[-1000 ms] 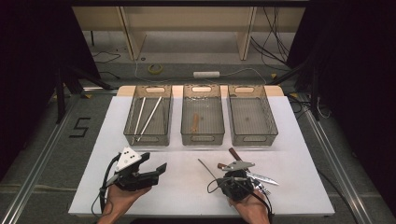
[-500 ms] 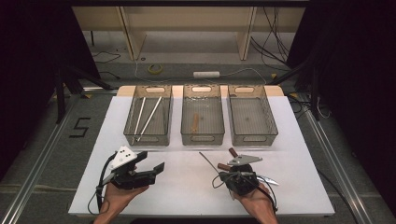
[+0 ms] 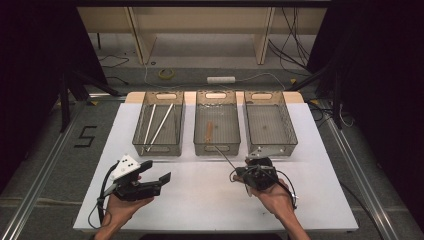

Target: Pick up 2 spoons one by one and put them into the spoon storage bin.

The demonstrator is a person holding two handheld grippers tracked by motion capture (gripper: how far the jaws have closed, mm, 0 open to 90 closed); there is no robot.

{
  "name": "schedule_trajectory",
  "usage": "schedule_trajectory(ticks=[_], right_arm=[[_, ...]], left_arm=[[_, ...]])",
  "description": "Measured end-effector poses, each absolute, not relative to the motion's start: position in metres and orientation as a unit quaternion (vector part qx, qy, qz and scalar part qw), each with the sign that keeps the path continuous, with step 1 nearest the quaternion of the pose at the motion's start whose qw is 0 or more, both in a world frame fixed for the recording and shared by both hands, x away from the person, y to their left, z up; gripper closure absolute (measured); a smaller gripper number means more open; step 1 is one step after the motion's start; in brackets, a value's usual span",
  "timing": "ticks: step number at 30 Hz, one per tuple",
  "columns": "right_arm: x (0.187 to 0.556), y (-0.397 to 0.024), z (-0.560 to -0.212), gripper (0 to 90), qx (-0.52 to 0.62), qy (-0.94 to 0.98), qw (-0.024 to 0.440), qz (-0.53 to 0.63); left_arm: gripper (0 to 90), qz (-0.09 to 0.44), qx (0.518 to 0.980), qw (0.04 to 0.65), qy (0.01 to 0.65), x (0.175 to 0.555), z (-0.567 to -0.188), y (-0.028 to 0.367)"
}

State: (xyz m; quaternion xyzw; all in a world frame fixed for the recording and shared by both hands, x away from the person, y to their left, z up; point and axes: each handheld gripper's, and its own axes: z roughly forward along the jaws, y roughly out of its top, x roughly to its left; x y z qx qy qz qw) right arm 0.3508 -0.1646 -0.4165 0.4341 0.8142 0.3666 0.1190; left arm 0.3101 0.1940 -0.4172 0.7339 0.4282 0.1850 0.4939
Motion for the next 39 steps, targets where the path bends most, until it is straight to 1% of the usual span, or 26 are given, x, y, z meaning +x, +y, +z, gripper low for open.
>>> schedule_trajectory(ticks=[23,39], right_arm=[[0.410,-0.152,-0.382,90.0,0.438,0.799,0.139,0.388],[0.462,-0.128,-0.376,90.0,0.447,0.795,0.149,0.382]], left_arm=[[20.1,0.193,0.726,0.502,0.429,0.310,-0.418,0.203],[19.8,0.199,0.729,0.504,0.420,0.305,-0.418,0.206]])
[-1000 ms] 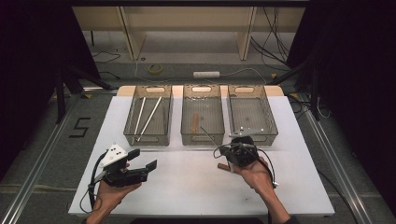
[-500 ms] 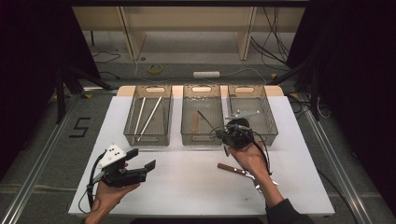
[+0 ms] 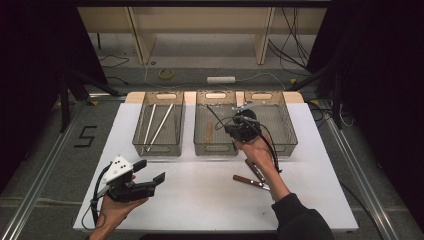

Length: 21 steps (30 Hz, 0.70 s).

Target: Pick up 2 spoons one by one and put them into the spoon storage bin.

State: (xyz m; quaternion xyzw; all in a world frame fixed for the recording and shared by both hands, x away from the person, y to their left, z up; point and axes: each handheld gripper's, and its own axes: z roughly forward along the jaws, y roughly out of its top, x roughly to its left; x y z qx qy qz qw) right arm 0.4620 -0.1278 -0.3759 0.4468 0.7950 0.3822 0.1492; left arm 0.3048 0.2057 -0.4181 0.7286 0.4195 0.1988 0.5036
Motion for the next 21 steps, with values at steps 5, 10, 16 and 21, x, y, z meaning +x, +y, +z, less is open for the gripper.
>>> schedule_trajectory(ticks=[5,10,16,21], right_arm=[[0.477,-0.120,-0.378,90.0,0.453,0.794,0.151,0.376],[0.489,-0.114,-0.380,90.0,0.457,0.794,0.156,0.371],[0.503,-0.109,-0.380,90.0,0.463,0.791,0.159,0.367],[0.510,-0.104,-0.386,90.0,0.464,0.793,0.160,0.360]], left_arm=[[19.6,0.196,0.727,0.508,0.418,0.303,-0.418,0.206],[19.3,0.197,0.727,0.509,0.416,0.303,-0.419,0.204],[19.1,0.201,0.727,0.508,0.416,0.302,-0.419,0.204],[19.0,0.203,0.725,0.509,0.417,0.302,-0.419,0.205]])
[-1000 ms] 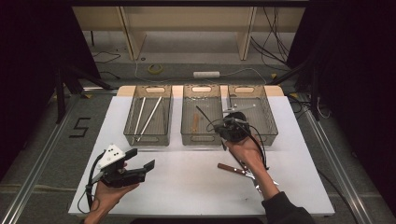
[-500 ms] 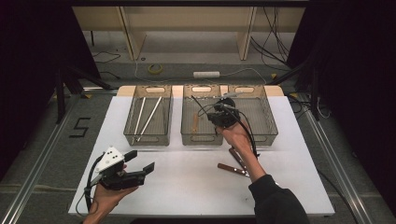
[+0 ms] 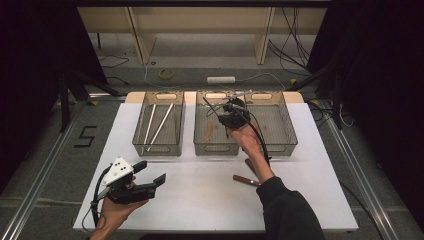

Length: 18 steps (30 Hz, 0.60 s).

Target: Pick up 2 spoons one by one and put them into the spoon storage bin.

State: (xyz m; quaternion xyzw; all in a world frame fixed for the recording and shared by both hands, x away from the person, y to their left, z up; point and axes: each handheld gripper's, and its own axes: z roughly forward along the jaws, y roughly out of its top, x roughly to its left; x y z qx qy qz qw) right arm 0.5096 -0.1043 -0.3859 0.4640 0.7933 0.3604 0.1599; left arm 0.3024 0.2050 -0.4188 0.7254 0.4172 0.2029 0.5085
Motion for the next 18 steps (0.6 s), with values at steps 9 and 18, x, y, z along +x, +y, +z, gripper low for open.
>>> schedule_trajectory(ticks=[9,18], right_arm=[[0.521,-0.102,-0.399,90.0,0.475,0.793,0.162,0.346],[0.525,-0.097,-0.407,90.0,0.479,0.795,0.162,0.336]], left_arm=[[18.8,0.206,0.725,0.511,0.415,0.302,-0.419,0.205],[18.6,0.208,0.725,0.509,0.414,0.302,-0.419,0.204]])
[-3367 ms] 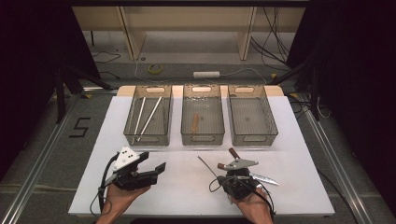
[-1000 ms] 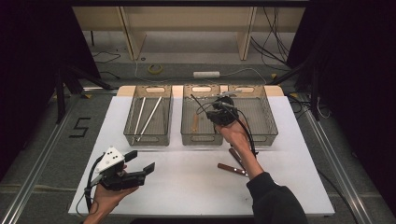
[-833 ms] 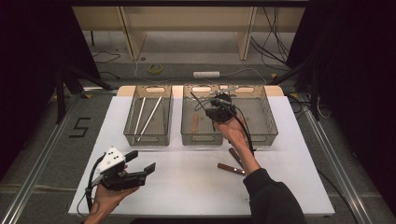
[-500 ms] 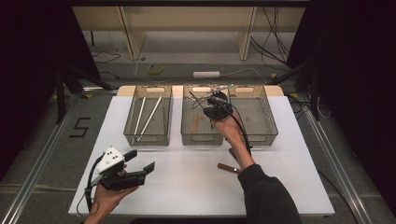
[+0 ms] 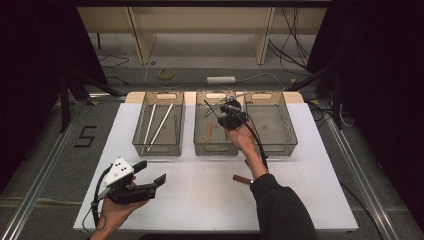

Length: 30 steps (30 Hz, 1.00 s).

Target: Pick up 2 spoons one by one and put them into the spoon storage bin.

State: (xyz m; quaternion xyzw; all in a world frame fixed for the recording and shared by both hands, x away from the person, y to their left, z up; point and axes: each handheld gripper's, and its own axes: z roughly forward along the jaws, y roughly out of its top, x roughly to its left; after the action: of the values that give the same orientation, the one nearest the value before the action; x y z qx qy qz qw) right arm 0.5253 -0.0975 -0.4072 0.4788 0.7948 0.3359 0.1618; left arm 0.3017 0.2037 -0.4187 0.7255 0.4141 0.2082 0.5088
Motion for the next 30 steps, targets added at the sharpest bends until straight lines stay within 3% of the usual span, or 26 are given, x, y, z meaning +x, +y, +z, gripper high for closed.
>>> schedule_trajectory(ticks=[9,13,21,30], right_arm=[[0.527,-0.093,-0.414,88.6,0.475,0.801,0.158,0.328],[0.526,-0.093,-0.412,75.6,0.470,0.800,0.145,0.343],[0.517,-0.102,-0.400,65.9,0.452,0.807,0.133,0.357],[0.491,-0.115,-0.375,49.3,0.407,0.826,0.113,0.372]], left_arm=[[18.6,0.209,0.725,0.508,0.415,0.302,-0.419,0.205],[18.5,0.209,0.724,0.508,0.417,0.302,-0.419,0.205],[18.5,0.209,0.725,0.506,0.418,0.302,-0.419,0.205],[18.4,0.209,0.725,0.506,0.418,0.303,-0.419,0.204]])
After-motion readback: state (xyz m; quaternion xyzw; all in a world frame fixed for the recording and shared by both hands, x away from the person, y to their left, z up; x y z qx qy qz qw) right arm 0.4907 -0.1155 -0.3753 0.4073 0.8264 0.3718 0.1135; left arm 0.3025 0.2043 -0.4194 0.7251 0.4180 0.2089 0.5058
